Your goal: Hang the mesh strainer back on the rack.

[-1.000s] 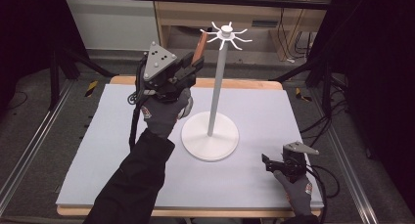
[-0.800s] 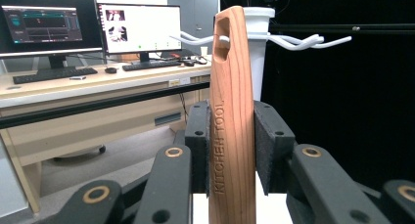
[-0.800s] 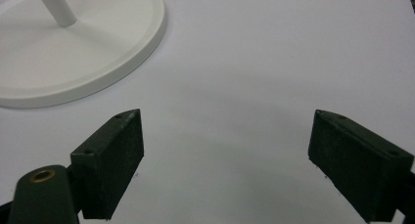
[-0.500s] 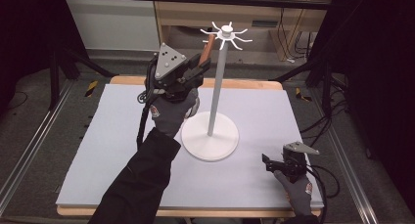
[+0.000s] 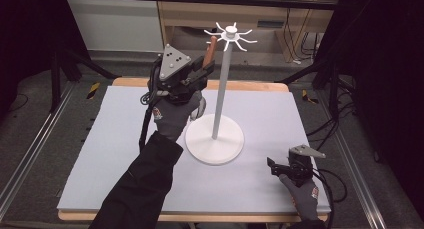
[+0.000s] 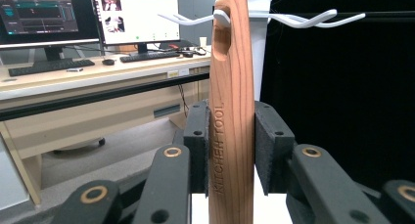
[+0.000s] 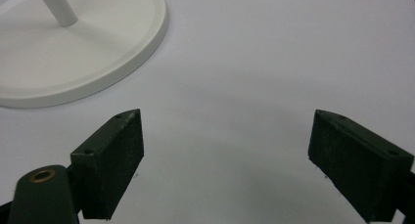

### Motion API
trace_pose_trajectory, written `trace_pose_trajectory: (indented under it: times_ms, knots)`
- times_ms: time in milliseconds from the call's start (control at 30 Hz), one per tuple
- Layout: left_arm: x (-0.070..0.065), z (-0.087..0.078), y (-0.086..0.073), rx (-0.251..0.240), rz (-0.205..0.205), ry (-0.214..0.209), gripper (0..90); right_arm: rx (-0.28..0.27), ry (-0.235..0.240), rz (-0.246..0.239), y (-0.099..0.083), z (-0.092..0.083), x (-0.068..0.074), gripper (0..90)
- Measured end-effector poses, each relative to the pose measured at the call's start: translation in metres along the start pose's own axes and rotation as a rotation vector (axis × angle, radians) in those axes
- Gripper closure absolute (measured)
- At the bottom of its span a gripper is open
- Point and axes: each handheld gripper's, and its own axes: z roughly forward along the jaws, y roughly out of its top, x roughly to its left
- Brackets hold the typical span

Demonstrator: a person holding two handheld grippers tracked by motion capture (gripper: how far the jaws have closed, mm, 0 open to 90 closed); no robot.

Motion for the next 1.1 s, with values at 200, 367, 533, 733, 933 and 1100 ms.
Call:
trace_pose_trajectory:
  times_ms: [200,367,533,733,933,1100]
  knots:
    - [0.001,0.000,0.000,0.016,0.000,-0.004,69.4,-0.002,-0.001,0.000,0.000,0.000,0.000,13.5]
    - [0.002,0.000,0.000,0.026,-0.003,-0.002,68.5,-0.001,0.006,0.002,0.000,0.001,0.000,13.5]
    - [0.002,-0.001,-0.002,0.040,0.001,-0.014,66.9,0.000,0.005,0.005,0.000,0.001,0.000,13.5]
    - [0.006,-0.011,-0.006,0.044,0.026,-0.023,57.7,0.000,0.003,0.001,0.000,0.001,0.000,13.5]
    - [0.016,-0.027,-0.018,0.072,0.037,-0.026,48.7,0.001,-0.004,-0.002,0.000,0.002,0.000,13.5]
    - [0.026,-0.040,-0.034,0.101,0.034,-0.027,44.5,0.001,-0.004,0.001,0.000,0.002,0.000,13.1]
